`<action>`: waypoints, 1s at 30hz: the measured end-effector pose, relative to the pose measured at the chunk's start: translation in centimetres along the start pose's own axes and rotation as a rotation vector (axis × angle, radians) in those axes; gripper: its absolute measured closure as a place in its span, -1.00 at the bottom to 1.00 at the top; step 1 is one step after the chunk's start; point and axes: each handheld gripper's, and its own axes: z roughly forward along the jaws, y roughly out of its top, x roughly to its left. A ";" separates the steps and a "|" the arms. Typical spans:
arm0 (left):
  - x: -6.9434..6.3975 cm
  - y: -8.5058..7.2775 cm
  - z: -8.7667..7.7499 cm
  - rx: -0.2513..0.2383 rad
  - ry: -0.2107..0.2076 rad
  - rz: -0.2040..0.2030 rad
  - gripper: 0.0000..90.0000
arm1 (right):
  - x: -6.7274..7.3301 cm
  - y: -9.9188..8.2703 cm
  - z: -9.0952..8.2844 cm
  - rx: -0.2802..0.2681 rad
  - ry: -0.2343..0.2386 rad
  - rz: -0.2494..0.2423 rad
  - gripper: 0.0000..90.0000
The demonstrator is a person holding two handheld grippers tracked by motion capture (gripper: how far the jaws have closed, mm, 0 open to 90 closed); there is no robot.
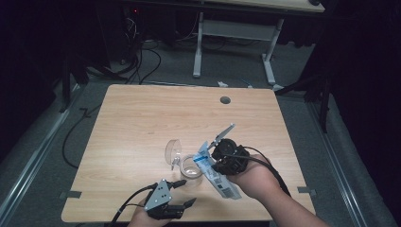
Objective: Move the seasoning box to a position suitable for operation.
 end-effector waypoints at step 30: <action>-2.8 1.8 6.6 0.037 -0.081 -0.070 -0.38 | 1.2 0.3 0.1 -0.016 0.017 -0.013 0.99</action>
